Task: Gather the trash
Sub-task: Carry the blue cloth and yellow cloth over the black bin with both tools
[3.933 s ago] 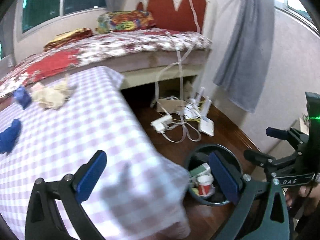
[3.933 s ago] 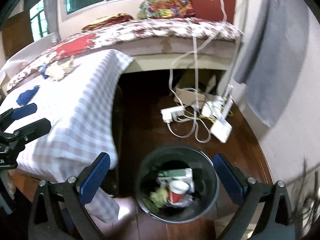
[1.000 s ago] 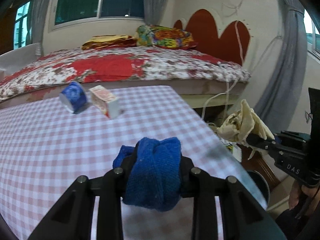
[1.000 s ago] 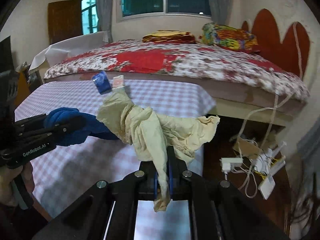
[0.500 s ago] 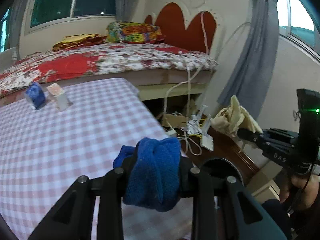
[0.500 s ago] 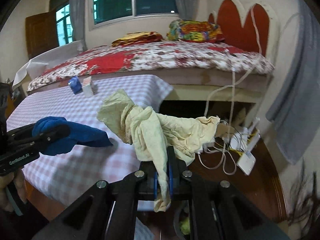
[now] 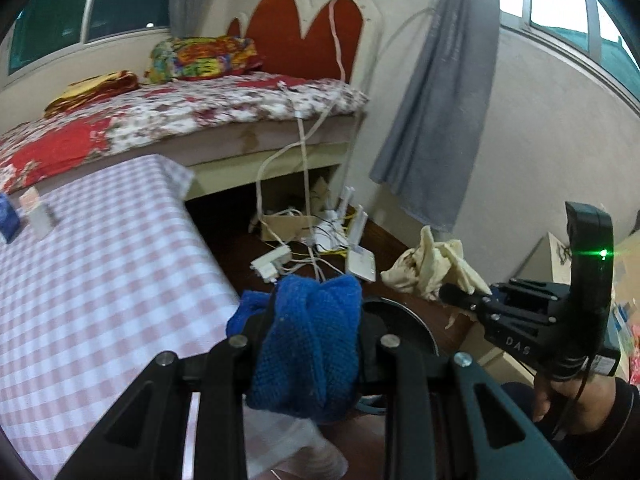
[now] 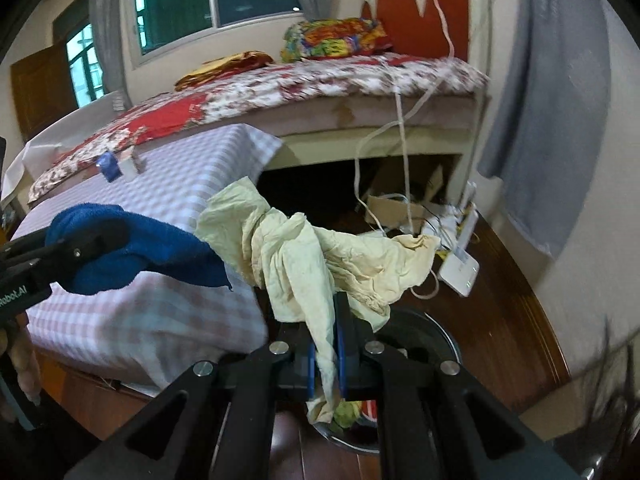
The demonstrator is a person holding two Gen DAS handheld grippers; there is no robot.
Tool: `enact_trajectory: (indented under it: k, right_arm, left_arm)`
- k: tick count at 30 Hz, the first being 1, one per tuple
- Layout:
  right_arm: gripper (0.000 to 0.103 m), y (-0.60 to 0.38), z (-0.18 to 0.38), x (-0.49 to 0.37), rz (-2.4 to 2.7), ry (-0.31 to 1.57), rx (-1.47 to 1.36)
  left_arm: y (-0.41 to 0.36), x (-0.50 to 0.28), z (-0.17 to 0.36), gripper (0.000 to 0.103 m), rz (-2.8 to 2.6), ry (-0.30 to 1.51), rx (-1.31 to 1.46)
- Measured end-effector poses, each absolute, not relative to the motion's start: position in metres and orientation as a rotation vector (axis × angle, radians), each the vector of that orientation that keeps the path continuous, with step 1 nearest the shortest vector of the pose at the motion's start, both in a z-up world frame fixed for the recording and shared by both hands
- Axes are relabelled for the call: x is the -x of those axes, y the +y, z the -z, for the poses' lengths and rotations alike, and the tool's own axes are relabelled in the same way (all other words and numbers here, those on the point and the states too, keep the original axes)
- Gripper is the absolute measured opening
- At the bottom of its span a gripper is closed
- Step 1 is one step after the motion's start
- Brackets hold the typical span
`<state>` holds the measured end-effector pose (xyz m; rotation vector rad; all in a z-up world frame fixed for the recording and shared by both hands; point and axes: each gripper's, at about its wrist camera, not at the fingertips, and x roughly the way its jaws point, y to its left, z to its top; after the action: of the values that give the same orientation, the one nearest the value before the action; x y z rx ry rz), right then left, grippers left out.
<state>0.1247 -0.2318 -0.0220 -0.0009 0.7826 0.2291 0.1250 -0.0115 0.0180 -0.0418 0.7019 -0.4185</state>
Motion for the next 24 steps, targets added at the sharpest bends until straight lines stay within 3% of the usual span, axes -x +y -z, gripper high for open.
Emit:
enact_trajectory:
  k: [24]
  right_arm:
    - [0.008, -0.304, 0.094, -0.120, -0.140, 0.932, -0.056]
  left_arm:
    - [-0.105, -0.145, 0.062, 0.030, 0.538, 0.927, -0.044]
